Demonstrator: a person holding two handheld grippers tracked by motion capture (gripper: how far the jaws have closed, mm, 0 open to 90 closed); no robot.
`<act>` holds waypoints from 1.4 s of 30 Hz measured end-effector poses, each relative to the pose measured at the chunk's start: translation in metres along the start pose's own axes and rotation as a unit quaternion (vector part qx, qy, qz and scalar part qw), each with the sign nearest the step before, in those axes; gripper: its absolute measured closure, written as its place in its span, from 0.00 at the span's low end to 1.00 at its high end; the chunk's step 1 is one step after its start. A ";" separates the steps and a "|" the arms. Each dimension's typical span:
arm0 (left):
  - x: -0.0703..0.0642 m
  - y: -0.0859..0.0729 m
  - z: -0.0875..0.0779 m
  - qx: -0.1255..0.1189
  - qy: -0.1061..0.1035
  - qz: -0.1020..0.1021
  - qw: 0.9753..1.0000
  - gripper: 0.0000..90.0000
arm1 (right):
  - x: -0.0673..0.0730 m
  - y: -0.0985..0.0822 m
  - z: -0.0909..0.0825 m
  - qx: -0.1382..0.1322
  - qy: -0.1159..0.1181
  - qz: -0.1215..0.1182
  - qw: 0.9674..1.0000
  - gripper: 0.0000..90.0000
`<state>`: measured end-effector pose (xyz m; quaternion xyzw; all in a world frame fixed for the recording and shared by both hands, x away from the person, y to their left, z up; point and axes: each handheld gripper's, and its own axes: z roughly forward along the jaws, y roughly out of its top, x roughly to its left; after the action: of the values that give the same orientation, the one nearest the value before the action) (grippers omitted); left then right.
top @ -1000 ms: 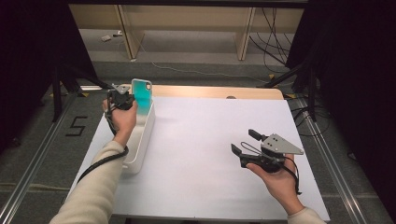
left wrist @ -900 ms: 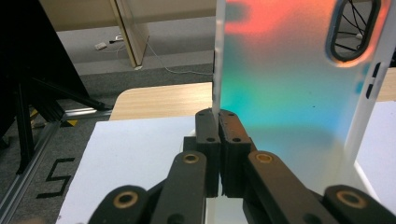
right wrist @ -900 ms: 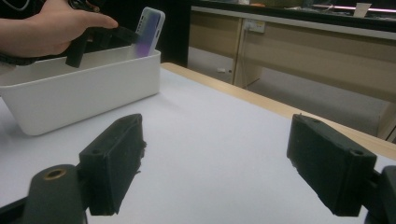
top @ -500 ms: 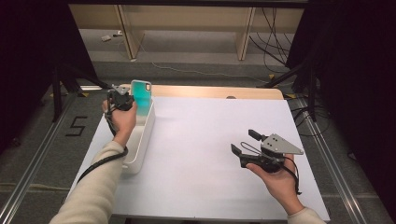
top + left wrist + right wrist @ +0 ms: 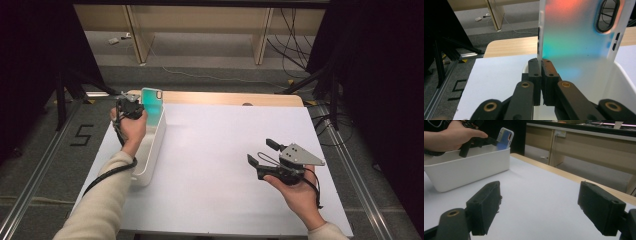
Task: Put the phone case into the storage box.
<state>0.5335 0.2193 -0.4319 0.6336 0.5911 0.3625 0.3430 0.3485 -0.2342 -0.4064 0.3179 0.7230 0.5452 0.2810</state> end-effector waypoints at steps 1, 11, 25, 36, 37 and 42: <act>0.000 0.000 0.000 0.001 0.001 0.000 1.000 0.96 | 0.000 0.000 0.000 0.002 0.001 0.004 1.000 0.22; 0.000 -0.002 0.003 0.011 0.000 0.001 1.000 0.96 | 0.000 0.000 0.000 -0.001 0.001 -0.001 1.000 0.22; 0.000 -0.001 0.004 0.018 0.002 0.007 1.000 0.95 | 0.000 0.000 0.000 -0.001 0.002 0.000 1.000 0.22; -0.001 0.003 0.001 0.011 0.004 0.011 1.000 0.91 | 0.000 0.000 0.000 0.001 0.001 -0.001 1.000 0.22; -0.001 0.004 0.000 0.009 0.004 0.011 1.000 0.90 | 0.000 0.000 0.000 0.001 0.001 -0.001 1.000 0.22; 0.000 0.008 -0.006 -0.003 0.001 0.011 1.000 0.86 | 0.000 0.000 0.000 0.002 0.001 0.000 1.000 0.22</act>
<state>0.5321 0.2188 -0.4225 0.6390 0.5833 0.3684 0.3401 0.3486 -0.2340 -0.4068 0.3176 0.7245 0.5441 0.2796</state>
